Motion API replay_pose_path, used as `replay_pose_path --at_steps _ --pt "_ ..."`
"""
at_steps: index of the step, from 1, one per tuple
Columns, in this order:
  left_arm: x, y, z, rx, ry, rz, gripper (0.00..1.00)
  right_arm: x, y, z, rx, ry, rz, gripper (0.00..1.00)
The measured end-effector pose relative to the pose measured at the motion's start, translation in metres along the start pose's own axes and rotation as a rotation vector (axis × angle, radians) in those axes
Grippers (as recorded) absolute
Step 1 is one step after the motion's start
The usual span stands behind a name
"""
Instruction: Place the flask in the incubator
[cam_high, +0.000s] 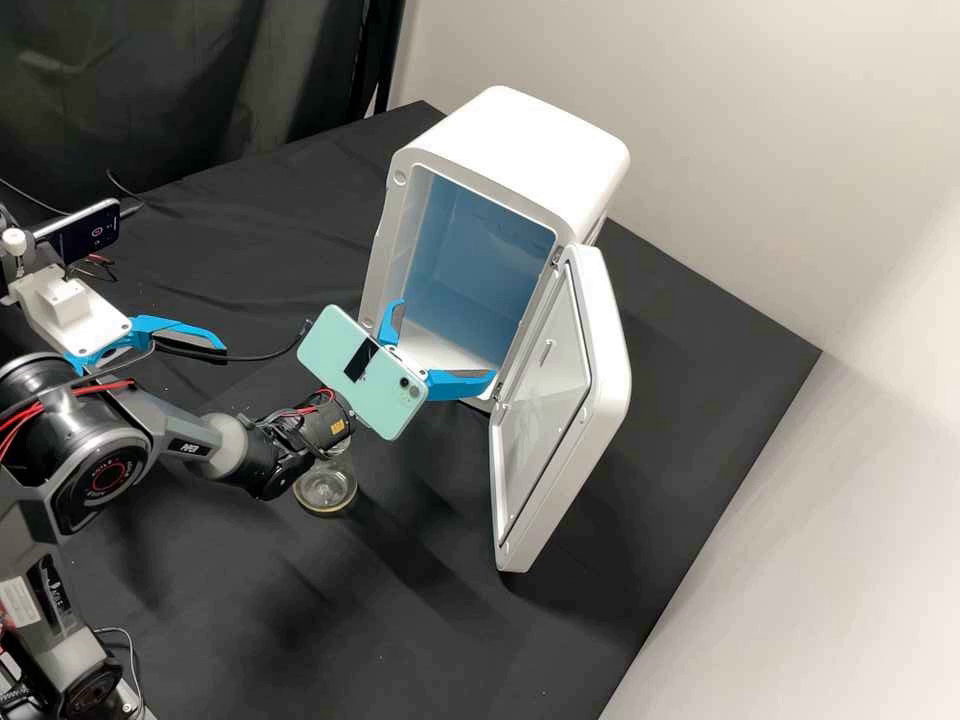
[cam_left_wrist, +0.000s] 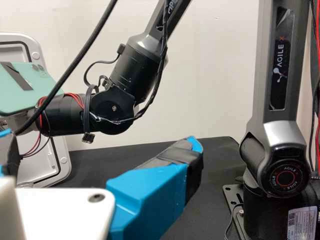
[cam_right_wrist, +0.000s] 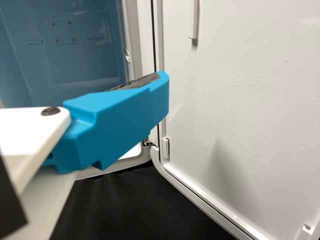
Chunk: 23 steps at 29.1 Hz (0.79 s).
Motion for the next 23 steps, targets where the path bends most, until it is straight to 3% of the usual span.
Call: replay_pose_path --at_steps 16,21,23 --pt "-0.001 -0.0009 -0.001 -0.008 0.000 -0.004 1.00 0.000 0.000 0.000 0.000 0.000 0.000 1.00" --pt "-0.009 -0.0099 -0.013 -0.041 0.039 -0.039 1.00 0.000 0.000 0.000 0.000 0.000 0.000 1.00" --pt "-0.014 -0.0162 -0.018 -0.046 0.050 -0.062 1.00 0.000 0.000 0.000 0.000 0.000 0.000 1.00"
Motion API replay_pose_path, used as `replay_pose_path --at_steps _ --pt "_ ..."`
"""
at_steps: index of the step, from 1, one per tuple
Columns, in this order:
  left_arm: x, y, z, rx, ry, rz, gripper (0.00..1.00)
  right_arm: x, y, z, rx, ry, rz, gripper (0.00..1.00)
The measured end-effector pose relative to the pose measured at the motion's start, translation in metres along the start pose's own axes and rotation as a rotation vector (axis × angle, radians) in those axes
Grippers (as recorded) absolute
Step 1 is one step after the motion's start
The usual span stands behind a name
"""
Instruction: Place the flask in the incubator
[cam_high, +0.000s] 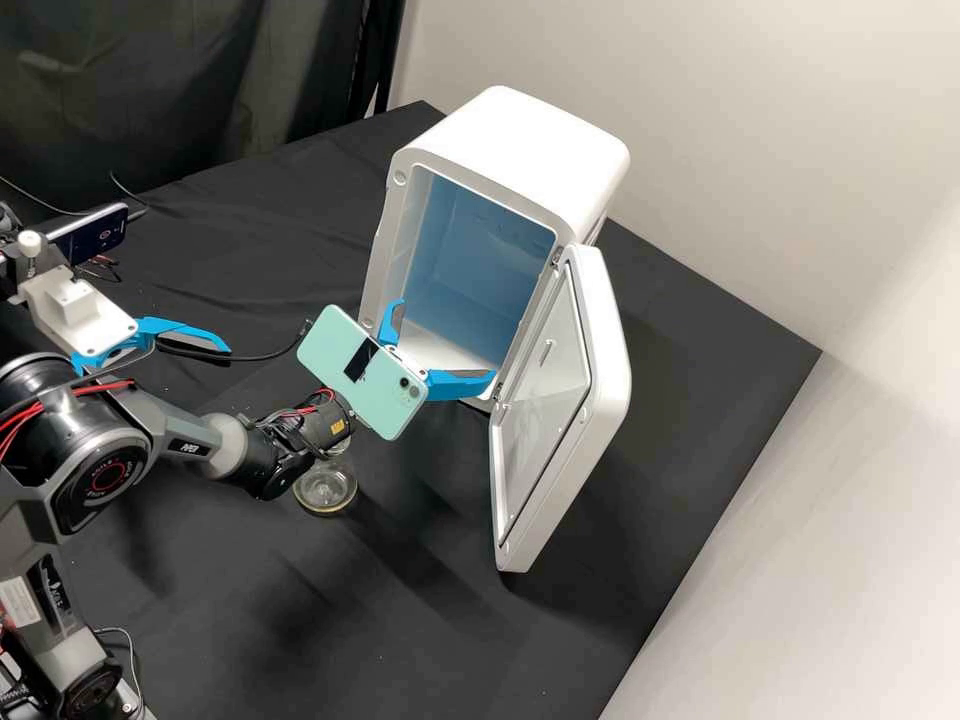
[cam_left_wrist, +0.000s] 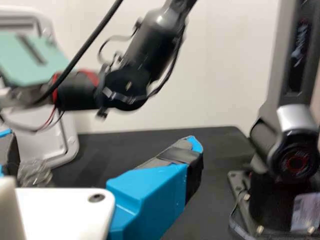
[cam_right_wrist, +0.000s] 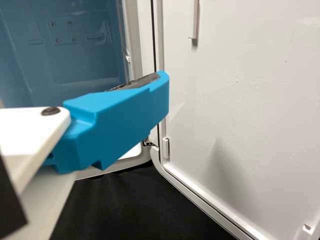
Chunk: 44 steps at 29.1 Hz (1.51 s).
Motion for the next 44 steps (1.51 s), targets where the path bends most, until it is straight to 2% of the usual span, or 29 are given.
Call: replay_pose_path --at_steps 2,6,7,8,11,14,21,27,31,36,44 --pt "-0.003 -0.0052 -0.006 -0.004 0.014 -0.020 1.00 0.000 0.000 0.000 0.000 0.000 0.000 1.00" --pt "-0.010 -0.0137 -0.013 0.009 0.018 -0.056 1.00 0.000 0.000 0.000 0.000 0.000 0.000 1.00" --pt "-0.011 -0.0151 -0.015 0.006 0.020 -0.061 1.00 0.000 0.000 0.000 0.000 0.000 0.000 1.00" --pt "-0.011 -0.0151 -0.016 0.001 0.022 -0.059 1.00 0.000 0.000 0.000 0.000 0.000 0.000 1.00" --pt "-0.012 -0.0157 -0.021 0.003 0.028 -0.049 1.00 0.000 0.000 0.000 0.000 0.000 0.000 1.00" --pt "-0.011 -0.0193 -0.027 0.000 0.040 -0.047 1.00 0.000 0.000 0.000 0.000 0.000 0.000 1.00" --pt "-0.008 -0.0369 -0.041 -0.006 0.078 -0.113 1.00 0.000 0.000 0.000 0.000 0.000 0.000 1.00" --pt "-0.005 -0.0467 -0.049 -0.013 0.101 -0.147 1.00 0.000 0.000 0.000 0.000 0.000 0.000 1.00" --pt "-0.002 -0.0491 -0.062 -0.021 0.140 -0.151 1.00 0.000 0.000 0.000 0.000 0.000 0.000 1.00" --pt "-0.003 -0.0478 -0.078 -0.031 0.191 -0.142 1.00 0.000 0.000 0.000 0.000 0.000 0.000 1.00" --pt "-0.006 -0.0470 -0.092 -0.040 0.240 -0.137 1.00 0.000 0.000 0.000 0.000 0.000 0.000 1.00"
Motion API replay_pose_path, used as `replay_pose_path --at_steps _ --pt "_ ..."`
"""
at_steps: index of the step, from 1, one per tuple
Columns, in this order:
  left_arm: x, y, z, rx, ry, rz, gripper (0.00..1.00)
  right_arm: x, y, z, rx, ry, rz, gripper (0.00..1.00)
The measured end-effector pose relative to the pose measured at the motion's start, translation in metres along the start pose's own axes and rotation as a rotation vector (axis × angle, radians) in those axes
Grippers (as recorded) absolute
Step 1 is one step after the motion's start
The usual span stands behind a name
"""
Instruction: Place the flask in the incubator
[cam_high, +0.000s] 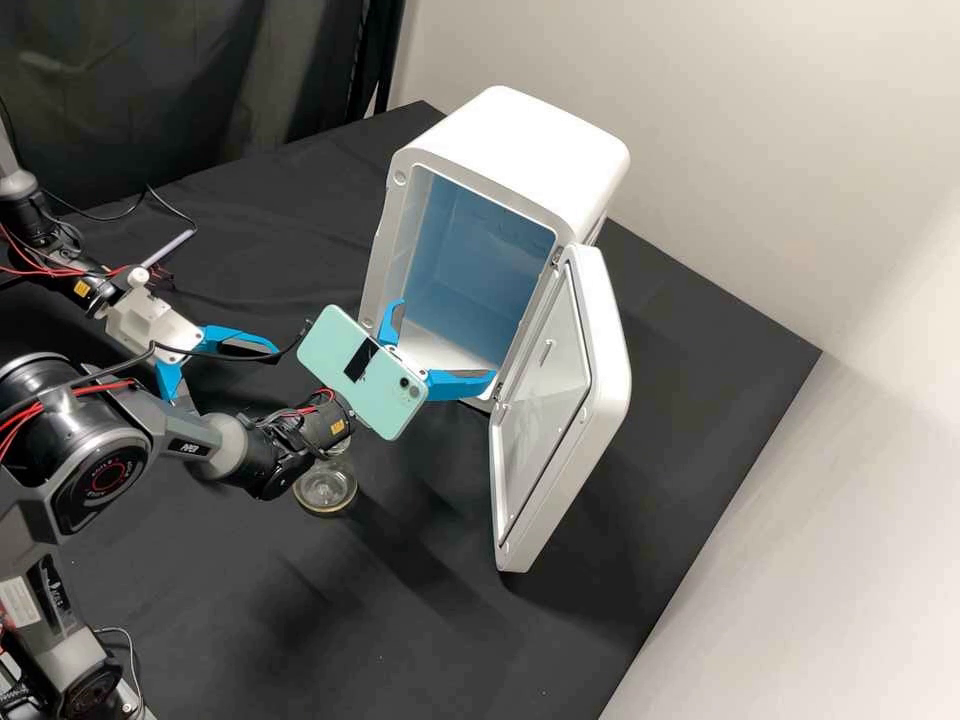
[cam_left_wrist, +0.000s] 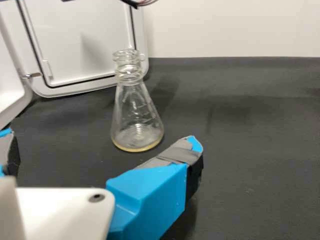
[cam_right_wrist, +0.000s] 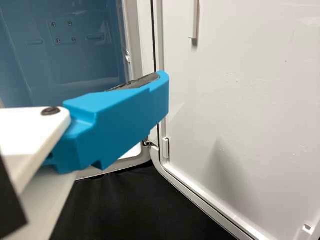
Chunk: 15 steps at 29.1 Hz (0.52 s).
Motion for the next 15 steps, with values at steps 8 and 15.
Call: replay_pose_path --at_steps 8,15 --pt "-0.0006 0.0012 -0.0035 -0.003 0.012 0.005 1.00 0.0000 0.0000 0.0000 0.000 0.000 0.000 1.00" --pt "-0.0037 0.0007 -0.0030 -0.002 0.011 0.001 1.00 0.0000 0.0000 0.0000 0.000 0.000 0.000 1.00"
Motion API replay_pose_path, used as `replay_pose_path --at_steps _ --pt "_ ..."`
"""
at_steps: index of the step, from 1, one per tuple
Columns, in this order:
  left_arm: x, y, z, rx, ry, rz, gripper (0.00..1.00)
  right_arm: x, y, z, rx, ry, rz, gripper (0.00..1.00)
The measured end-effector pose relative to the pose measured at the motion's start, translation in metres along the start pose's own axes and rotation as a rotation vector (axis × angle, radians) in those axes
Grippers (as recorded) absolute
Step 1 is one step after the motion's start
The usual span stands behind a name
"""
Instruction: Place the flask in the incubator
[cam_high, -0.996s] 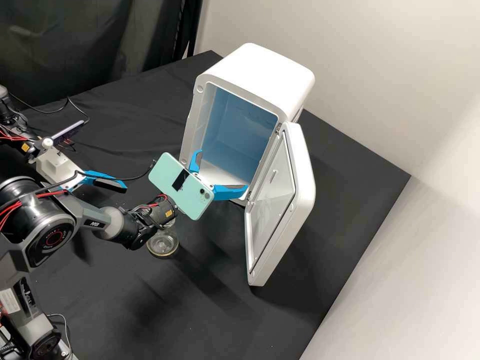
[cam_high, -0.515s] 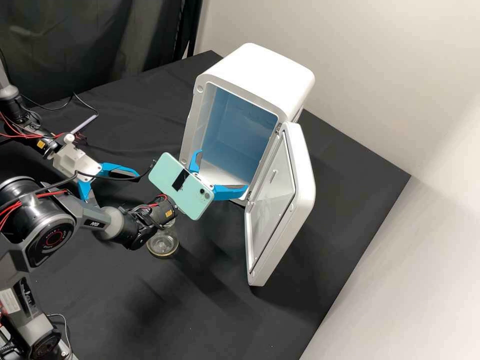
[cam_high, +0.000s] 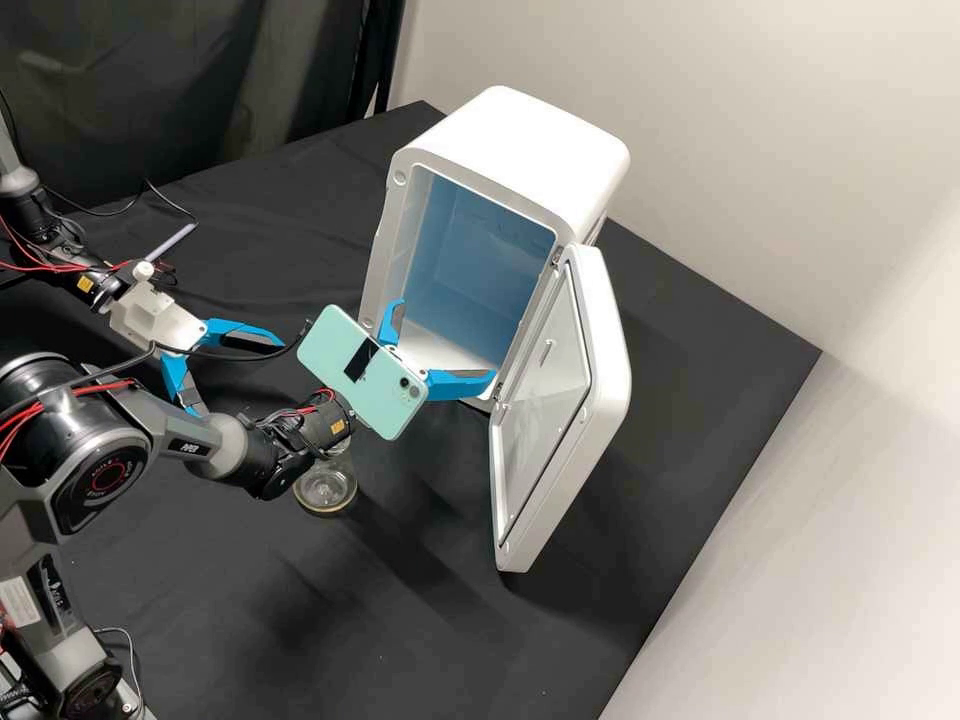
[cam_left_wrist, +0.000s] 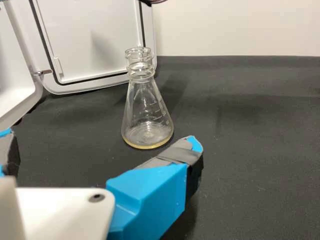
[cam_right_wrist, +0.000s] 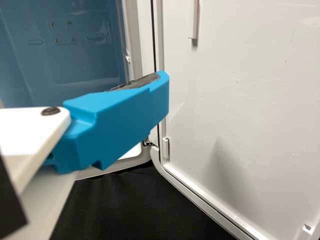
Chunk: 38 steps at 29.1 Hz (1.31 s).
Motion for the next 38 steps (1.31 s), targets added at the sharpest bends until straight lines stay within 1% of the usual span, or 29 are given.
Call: replay_pose_path --at_steps 1,4,5,6,7,8,11,14,17,18,21,23,28,30,32,33,36,38 --pt "0.000 0.0001 0.000 0.001 -0.001 0.000 1.00 0.000 0.000 0.000 0.000 -0.001 -0.001 1.00" --pt "-0.001 0.0019 0.001 0.006 -0.009 0.007 1.00 -0.006 0.001 0.003 0.000 0.008 0.015 1.00" --pt "-0.001 0.0027 0.002 0.011 -0.019 0.011 1.00 -0.009 0.003 0.006 0.005 0.005 0.024 1.00" --pt "-0.001 0.0030 0.003 0.014 -0.022 0.012 1.00 -0.012 0.005 0.008 0.003 0.004 0.026 1.00" --pt "-0.001 0.0034 0.003 0.014 -0.022 0.013 1.00 -0.015 0.005 0.010 0.004 0.001 0.025 1.00" --pt "-0.001 0.0034 0.003 0.014 -0.022 0.013 1.00 -0.018 0.006 0.010 0.010 0.009 0.028 1.00" --pt "-0.001 0.0033 0.004 0.014 -0.026 0.014 1.00 -0.026 0.009 0.013 0.009 0.016 0.034 1.00" --pt "-0.001 0.0032 0.004 0.015 -0.027 0.013 1.00 -0.035 0.010 0.015 0.000 0.034 0.040 1.00" --pt "-0.001 0.0031 0.005 0.015 -0.029 0.013 1.00 -0.041 0.010 0.019 -0.010 0.034 0.036 1.00" --pt "-0.001 0.0030 0.005 0.016 -0.030 0.013 1.00 -0.044 0.010 0.020 -0.009 0.035 0.034 1.00" --pt "-0.001 0.0030 0.005 0.016 -0.031 0.012 1.00 -0.052 0.009 0.023 -0.019 0.048 0.038 1.00" --pt "-0.001 0.0027 0.007 0.017 -0.035 0.011 1.00 -0.056 0.008 0.024 -0.027 0.050 0.028 1.00" --pt "-0.001 0.0023 0.009 0.019 -0.044 0.010 1.00 -0.069 0.006 0.026 -0.045 0.079 0.028 1.00" --pt "-0.001 0.0023 0.009 0.019 -0.044 0.010 1.00 -0.074 0.006 0.026 -0.056 0.103 0.029 1.00" --pt "-0.001 0.0023 0.009 0.019 -0.044 0.010 1.00 -0.078 0.007 0.025 -0.065 0.118 0.030 1.00" --pt "-0.001 0.0023 0.009 0.019 -0.044 0.010 1.00 -0.081 0.006 0.024 -0.074 0.131 0.024 1.00" --pt "-0.001 0.0023 0.009 0.019 -0.044 0.010 1.00 -0.087 0.005 0.024 -0.089 0.149 0.001 1.00" --pt "0.000 0.0022 0.009 0.020 -0.045 0.009 1.00 -0.090 0.004 0.023 -0.087 0.158 -0.011 1.00"
